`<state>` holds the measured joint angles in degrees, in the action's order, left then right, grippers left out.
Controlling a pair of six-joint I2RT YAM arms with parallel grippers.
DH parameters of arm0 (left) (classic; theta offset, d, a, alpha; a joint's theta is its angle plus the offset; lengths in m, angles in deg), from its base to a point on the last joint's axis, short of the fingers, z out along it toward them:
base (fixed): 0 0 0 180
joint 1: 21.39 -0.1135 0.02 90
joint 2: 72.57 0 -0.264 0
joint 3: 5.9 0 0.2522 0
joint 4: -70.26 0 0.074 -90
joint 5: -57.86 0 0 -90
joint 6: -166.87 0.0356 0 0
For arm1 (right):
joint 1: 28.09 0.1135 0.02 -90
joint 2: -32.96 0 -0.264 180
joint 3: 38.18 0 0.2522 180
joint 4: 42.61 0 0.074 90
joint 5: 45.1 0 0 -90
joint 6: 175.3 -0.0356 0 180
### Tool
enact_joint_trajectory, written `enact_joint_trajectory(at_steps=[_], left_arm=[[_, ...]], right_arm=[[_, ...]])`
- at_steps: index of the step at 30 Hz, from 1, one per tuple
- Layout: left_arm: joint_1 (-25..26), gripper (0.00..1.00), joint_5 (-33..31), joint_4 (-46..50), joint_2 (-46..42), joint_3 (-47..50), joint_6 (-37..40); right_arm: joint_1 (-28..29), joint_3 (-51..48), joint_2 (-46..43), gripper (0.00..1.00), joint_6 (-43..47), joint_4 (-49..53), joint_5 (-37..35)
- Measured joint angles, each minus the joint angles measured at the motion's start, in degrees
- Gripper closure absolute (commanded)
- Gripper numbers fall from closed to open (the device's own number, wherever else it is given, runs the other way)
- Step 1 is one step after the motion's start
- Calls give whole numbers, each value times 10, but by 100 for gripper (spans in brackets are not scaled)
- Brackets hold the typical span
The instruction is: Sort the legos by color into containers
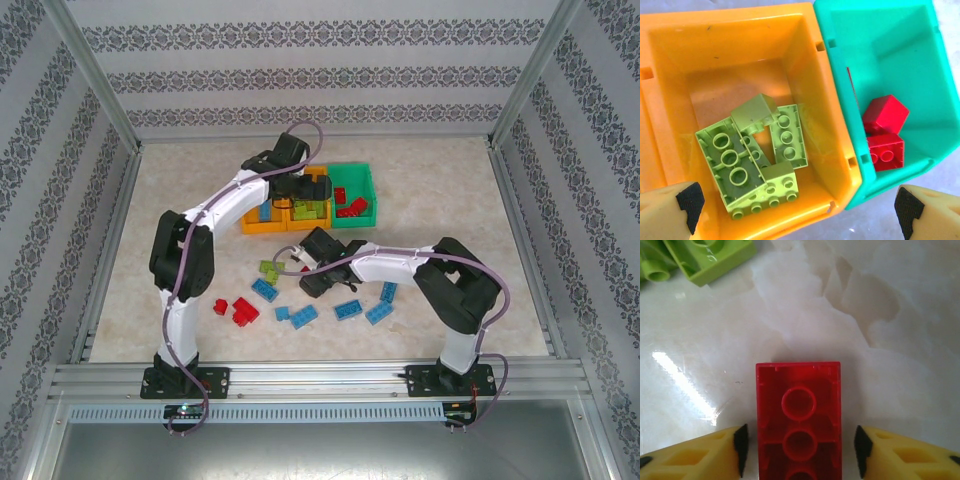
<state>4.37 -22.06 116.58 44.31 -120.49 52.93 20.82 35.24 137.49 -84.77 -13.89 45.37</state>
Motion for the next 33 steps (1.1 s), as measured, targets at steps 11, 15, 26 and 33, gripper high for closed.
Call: enact_joint_trajectory(at_steps=[11, 15, 26, 33], left_arm=[[0, 0, -14, -8, -74, 66, -6], [0, 0, -24, -23, -106, 114, -10], [-4, 0, -46, -63, -208, 255, -27], [-4, 0, -46, -78, -255, 331, -27]], right_arm=[[0, -5, -30, 72, 7, 5, 0], [-16, -19, -97, 73, -2, -3, 19], [-166, -7, -163, 74, -81, -45, 107], [-241, 54, -116, 75, -174, -46, 125]])
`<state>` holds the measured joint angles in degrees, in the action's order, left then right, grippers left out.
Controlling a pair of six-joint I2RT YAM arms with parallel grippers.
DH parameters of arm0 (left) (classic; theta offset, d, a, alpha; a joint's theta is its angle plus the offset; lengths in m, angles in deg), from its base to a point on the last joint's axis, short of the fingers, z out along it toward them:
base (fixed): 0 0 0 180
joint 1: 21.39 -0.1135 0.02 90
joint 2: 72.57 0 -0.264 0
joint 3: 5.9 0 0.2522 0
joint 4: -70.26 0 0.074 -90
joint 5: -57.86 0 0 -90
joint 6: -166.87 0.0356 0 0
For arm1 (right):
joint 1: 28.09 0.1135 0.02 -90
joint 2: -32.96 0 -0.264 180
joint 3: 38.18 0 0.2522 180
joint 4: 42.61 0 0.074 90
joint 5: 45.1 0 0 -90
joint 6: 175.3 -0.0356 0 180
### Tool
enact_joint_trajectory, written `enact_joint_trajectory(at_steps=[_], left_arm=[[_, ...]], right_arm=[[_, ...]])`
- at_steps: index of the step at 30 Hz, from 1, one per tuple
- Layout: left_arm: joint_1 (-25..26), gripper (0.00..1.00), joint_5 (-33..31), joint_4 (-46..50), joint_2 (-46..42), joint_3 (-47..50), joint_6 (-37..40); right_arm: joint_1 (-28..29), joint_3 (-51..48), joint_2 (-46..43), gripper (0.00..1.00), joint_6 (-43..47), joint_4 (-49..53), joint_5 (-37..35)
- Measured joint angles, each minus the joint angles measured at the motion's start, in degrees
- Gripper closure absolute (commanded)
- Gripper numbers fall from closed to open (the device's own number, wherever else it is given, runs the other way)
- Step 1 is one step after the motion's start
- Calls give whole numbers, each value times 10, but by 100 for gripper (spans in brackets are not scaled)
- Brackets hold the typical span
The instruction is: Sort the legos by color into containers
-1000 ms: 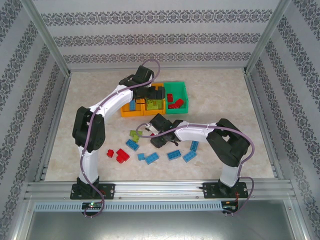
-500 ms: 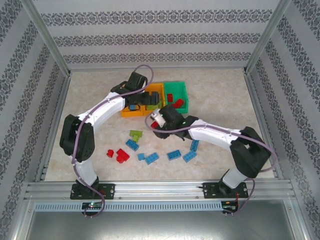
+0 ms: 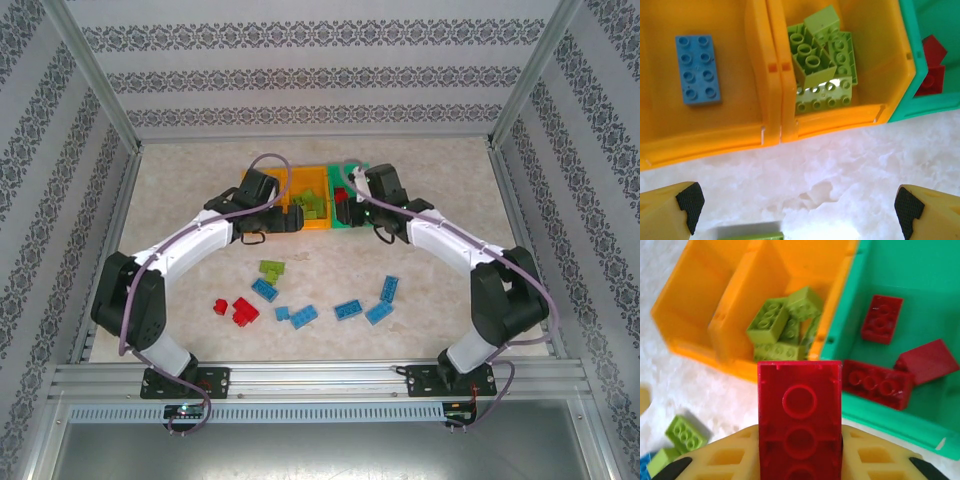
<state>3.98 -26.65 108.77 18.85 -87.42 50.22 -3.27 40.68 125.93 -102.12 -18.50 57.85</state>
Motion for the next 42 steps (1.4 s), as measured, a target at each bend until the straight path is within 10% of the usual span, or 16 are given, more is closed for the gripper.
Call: enact_joint_trajectory(at_steps=[21, 42], left_arm=[[0, 0, -74, 59, -187, 175, -1], [-12, 6, -146, 184, -323, 331, -142]], right_arm=[[-63, 208, 216, 47, -158, 102, -16], [-62, 207, 202, 31, -174, 95, -8]])
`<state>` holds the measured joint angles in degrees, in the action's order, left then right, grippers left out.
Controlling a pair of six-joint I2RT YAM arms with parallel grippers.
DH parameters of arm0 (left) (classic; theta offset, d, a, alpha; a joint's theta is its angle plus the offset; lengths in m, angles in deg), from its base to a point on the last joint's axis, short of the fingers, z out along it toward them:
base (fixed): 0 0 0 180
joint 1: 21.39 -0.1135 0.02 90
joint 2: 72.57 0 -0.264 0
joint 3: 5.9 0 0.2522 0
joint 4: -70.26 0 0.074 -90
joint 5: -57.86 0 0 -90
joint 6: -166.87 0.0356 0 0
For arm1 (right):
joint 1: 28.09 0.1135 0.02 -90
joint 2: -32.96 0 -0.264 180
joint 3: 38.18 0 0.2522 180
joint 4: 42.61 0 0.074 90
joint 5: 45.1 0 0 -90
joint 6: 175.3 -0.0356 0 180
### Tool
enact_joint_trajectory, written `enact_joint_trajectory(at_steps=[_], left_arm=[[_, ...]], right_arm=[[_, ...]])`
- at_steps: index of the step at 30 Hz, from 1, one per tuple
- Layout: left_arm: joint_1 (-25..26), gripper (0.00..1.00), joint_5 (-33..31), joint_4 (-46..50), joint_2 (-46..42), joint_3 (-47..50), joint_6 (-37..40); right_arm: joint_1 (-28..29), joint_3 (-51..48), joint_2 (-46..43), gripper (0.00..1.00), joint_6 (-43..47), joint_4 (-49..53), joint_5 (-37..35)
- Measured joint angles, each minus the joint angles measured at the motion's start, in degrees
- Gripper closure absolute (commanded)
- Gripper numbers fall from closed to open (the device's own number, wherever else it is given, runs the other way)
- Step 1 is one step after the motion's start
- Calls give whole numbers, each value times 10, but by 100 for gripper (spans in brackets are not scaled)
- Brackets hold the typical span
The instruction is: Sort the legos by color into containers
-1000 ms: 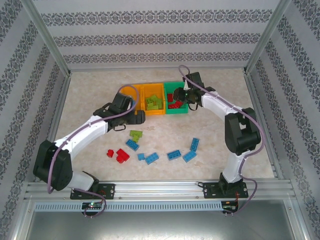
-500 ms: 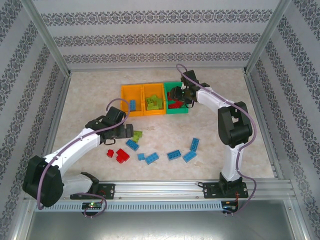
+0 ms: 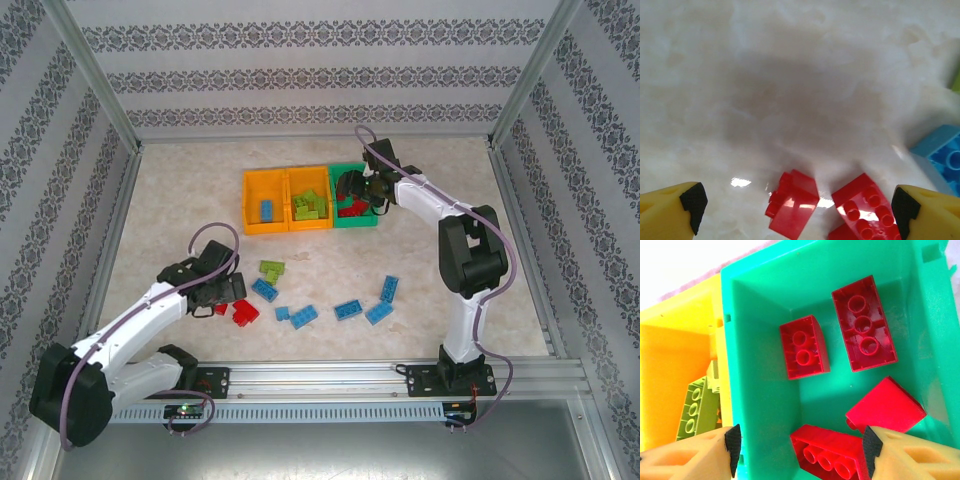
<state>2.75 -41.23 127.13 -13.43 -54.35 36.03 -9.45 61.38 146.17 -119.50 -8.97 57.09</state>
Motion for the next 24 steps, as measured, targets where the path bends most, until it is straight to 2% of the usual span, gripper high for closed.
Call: enact_joint_trajectory(at_steps=[7, 12, 16, 24], left_arm=[[-9, 13, 19, -2, 4, 23, -6], [-18, 24, 29, -12, 16, 34, -6], [-24, 25, 39, -19, 16, 49, -6], [-25, 35, 60, -39, 31, 53, -8]], right_arm=[[0, -12, -10, 28, -4, -7, 6], [0, -12, -10, 28, -4, -9, 8], [0, -12, -10, 28, -6, -9, 8], [0, -12, -10, 28, -7, -9, 8]])
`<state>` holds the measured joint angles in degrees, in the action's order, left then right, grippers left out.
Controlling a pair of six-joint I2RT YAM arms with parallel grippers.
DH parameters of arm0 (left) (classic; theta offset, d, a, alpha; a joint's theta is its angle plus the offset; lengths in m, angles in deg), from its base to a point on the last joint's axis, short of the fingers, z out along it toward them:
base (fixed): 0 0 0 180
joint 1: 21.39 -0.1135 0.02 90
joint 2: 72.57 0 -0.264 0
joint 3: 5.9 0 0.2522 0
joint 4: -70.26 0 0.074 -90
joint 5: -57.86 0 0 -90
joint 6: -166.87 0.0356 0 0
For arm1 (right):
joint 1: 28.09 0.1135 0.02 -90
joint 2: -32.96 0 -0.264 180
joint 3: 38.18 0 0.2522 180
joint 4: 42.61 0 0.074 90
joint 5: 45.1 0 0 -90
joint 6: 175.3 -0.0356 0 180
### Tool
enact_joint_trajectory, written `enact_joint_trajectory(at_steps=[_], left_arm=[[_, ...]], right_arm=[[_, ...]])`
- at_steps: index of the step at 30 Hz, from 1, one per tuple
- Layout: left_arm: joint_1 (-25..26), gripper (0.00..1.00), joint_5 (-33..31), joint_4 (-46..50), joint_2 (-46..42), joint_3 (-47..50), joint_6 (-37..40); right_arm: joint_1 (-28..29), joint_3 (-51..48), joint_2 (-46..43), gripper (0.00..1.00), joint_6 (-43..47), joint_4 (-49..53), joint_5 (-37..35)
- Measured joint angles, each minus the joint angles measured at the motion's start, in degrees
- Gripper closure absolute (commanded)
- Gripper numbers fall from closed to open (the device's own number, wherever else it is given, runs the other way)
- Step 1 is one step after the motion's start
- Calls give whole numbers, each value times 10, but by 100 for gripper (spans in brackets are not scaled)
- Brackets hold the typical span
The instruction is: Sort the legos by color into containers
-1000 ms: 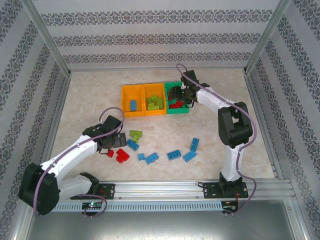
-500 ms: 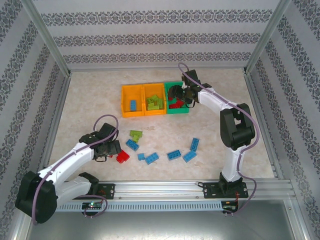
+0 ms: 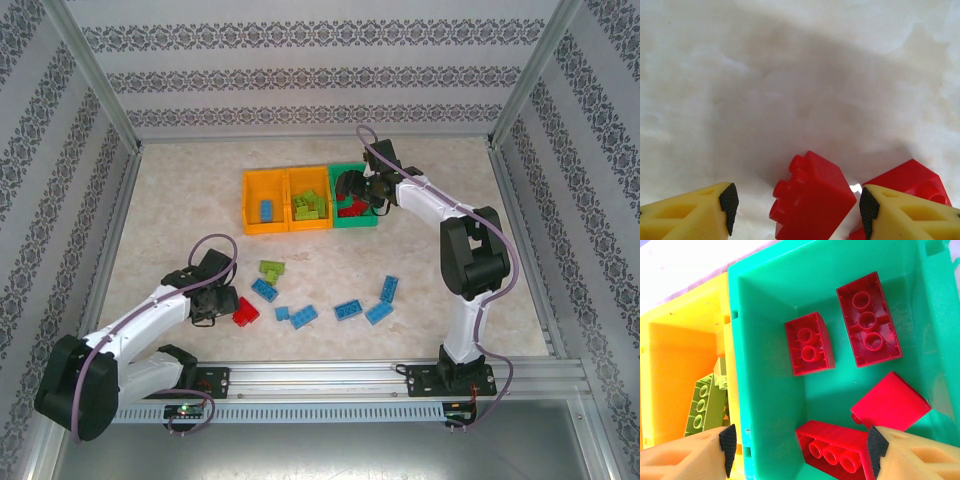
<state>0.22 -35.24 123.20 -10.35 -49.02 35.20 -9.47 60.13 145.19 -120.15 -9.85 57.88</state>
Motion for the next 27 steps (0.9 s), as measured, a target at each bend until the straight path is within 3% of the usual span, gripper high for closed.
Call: enact_joint_trajectory(at_steps=[13, 27], left_arm=[[-2, 55, 13, -14, 3, 0, -5], [-3, 67, 16, -26, 22, 0, -7]], right_arm=[[0, -6, 0, 28, 0, -2, 0], [0, -7, 0, 28, -5, -4, 0]])
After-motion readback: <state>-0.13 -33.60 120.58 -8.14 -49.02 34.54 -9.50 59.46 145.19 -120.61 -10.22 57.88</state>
